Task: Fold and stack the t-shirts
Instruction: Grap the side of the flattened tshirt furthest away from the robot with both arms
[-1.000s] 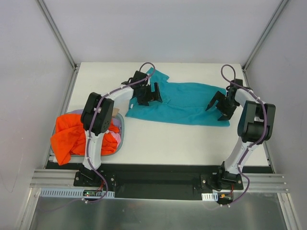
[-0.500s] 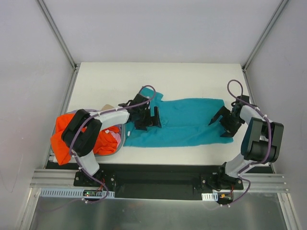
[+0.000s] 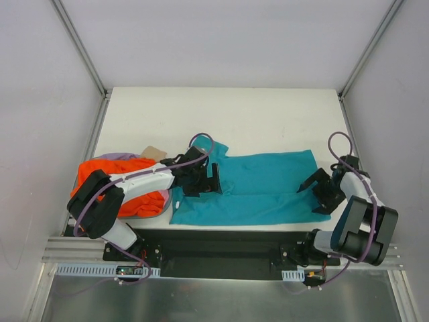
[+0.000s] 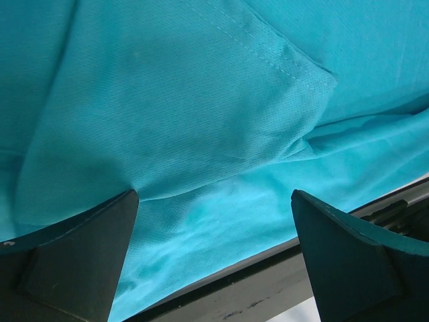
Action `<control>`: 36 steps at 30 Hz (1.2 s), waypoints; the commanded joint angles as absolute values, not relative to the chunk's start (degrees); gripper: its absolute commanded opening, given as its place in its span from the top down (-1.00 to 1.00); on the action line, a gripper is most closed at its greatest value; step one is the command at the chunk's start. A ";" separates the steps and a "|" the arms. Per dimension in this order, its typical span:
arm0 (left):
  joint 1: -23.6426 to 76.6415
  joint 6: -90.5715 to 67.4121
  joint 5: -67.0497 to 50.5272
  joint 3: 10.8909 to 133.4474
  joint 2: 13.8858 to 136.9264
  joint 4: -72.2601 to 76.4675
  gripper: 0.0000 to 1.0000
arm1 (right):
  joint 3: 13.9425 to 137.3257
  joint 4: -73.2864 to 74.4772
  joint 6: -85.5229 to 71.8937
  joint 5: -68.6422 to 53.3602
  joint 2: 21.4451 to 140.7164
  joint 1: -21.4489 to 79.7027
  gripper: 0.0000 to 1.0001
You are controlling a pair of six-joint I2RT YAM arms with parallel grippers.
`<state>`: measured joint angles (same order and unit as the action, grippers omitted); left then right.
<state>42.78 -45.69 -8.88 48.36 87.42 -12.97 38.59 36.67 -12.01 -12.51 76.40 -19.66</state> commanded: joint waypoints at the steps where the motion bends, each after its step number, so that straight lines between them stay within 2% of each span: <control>1: 42.98 -43.51 -5.10 52.72 85.08 -15.20 -0.99 | 34.46 39.02 -11.42 -8.26 74.36 -23.46 -0.94; 7: 41.84 -37.19 -2.73 62.20 86.57 -17.49 -0.99 | 34.36 40.34 -11.08 -7.30 67.43 -25.14 -0.94; 12: 36.23 -32.61 -0.35 69.95 90.25 -19.16 -0.99 | 40.59 41.83 -10.37 -4.49 60.04 -25.14 -0.94; 16: 30.87 -27.96 0.10 80.03 99.72 -20.48 -0.99 | 45.68 42.80 -11.43 -2.02 54.33 -25.14 -0.94; 19: 26.65 -25.93 -5.87 89.25 108.94 -23.19 -0.99 | 48.59 44.11 -11.43 -1.23 52.82 -25.14 -0.94; 23: 24.26 -22.51 -6.42 101.49 120.04 -27.23 -0.97 | 47.38 44.12 -10.99 -0.35 52.03 -25.05 -0.94; 28: 23.91 -20.48 -5.71 114.23 130.50 -31.64 -0.83 | 46.85 43.51 -10.46 -2.19 53.52 -25.05 -0.94; 29: 23.91 -20.30 -5.63 115.21 131.47 -32.16 -0.71 | 46.85 43.33 -10.37 -2.55 53.53 -25.05 -0.94; 32: 23.91 -20.56 -5.89 117.51 134.03 -33.04 -0.53 | 46.58 43.24 -10.28 -1.94 53.61 -25.05 -0.94; 33: 23.91 -20.74 -5.89 117.68 134.47 -33.66 -0.41 | 46.50 43.24 -10.37 -1.93 53.53 -25.05 -0.94; 36: 23.99 -22.14 -5.19 116.55 134.82 -34.19 -0.32 | 46.41 42.98 -10.28 -1.58 53.44 -25.05 -0.94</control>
<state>23.64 -22.15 -5.52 114.89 134.93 -30.76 46.89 42.83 -11.16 -2.17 53.69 -24.73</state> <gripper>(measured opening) 0.690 0.969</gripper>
